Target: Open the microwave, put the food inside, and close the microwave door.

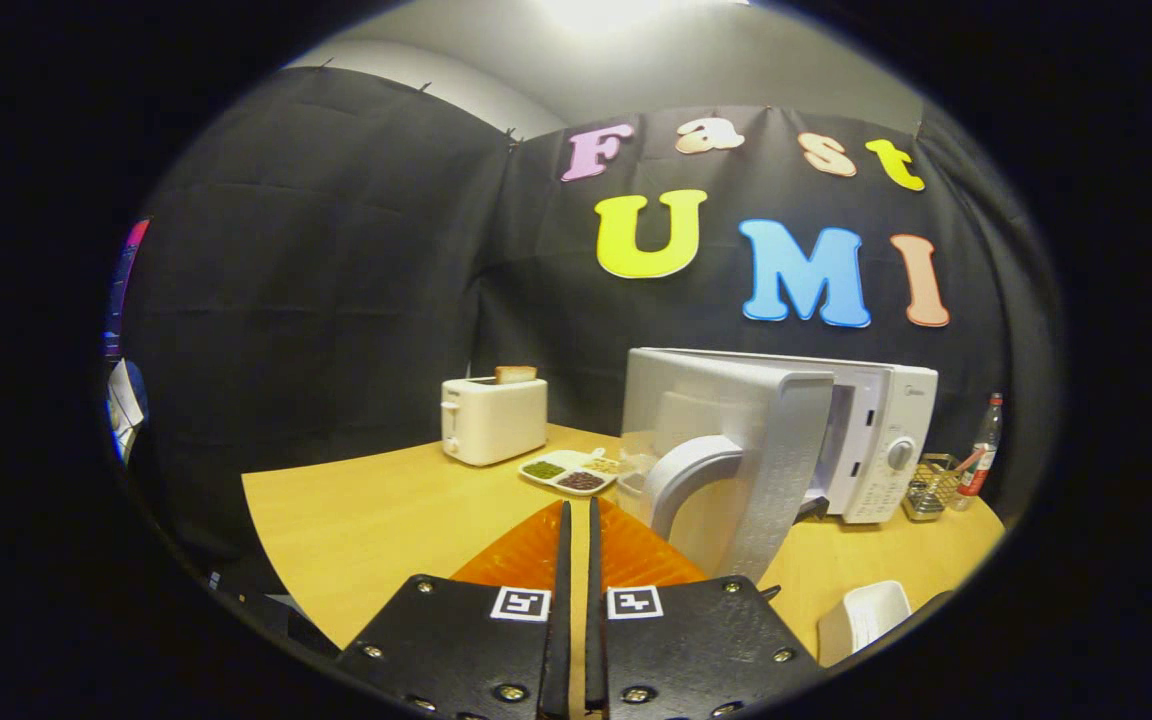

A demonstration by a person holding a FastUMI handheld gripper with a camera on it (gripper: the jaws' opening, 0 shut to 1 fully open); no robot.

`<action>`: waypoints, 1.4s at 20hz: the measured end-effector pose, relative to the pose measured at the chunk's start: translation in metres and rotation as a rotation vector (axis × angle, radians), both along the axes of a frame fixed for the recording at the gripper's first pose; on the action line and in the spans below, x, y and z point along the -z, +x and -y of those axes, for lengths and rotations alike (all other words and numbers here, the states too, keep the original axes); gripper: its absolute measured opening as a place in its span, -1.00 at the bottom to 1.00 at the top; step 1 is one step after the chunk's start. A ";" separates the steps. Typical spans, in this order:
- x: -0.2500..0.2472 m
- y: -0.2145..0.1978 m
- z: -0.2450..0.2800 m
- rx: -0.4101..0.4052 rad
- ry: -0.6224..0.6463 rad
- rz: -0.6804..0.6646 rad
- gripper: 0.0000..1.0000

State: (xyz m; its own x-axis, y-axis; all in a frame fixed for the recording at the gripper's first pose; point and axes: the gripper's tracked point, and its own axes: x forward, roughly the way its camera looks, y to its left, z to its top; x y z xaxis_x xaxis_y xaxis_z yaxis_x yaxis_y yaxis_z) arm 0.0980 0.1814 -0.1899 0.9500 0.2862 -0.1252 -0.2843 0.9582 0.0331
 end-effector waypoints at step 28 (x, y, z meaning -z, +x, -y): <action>0.018 0.197 0.205 0.514 -0.041 -0.001 -0.87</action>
